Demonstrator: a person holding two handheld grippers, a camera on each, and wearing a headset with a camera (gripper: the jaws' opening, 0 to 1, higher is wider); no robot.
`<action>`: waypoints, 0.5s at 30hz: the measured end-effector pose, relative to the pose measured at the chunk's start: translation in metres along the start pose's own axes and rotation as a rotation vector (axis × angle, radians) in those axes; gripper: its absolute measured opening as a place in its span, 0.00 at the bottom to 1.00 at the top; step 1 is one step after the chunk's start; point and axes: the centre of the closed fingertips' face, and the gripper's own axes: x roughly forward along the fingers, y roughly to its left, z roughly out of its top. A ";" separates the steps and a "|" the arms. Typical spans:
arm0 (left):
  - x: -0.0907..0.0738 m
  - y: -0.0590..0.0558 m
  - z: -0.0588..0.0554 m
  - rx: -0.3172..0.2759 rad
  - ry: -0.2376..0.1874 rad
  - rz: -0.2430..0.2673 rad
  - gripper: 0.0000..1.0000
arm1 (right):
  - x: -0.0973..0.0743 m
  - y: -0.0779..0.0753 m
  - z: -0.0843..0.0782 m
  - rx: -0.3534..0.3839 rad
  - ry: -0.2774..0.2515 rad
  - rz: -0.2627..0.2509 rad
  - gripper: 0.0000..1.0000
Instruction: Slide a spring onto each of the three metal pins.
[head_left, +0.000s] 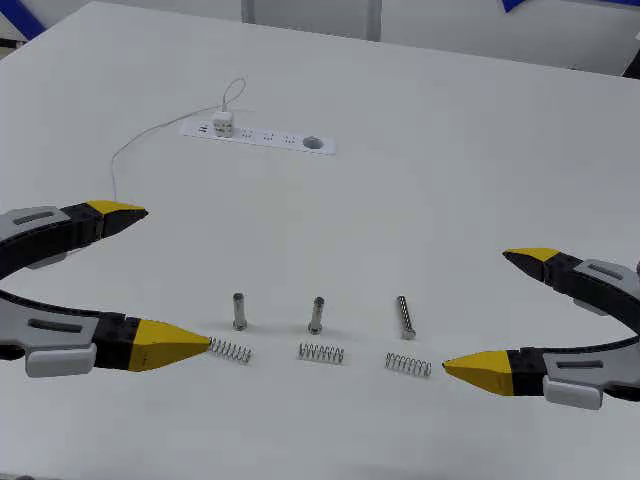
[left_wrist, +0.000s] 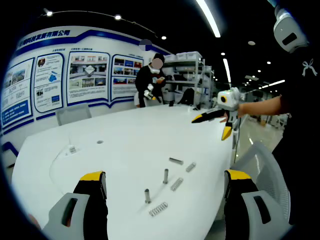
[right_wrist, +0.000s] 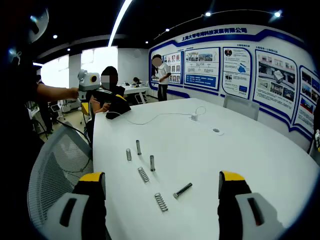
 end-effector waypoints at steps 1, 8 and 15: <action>0.000 0.000 0.000 -0.001 0.000 -0.001 1.00 | 0.000 0.000 -0.001 -0.001 0.003 0.000 0.96; 0.001 -0.008 0.001 0.006 0.011 -0.021 1.00 | -0.004 0.003 -0.007 0.003 0.022 -0.003 0.96; 0.003 -0.010 0.000 0.030 0.032 -0.039 1.00 | -0.005 0.006 -0.009 0.018 0.028 -0.020 0.99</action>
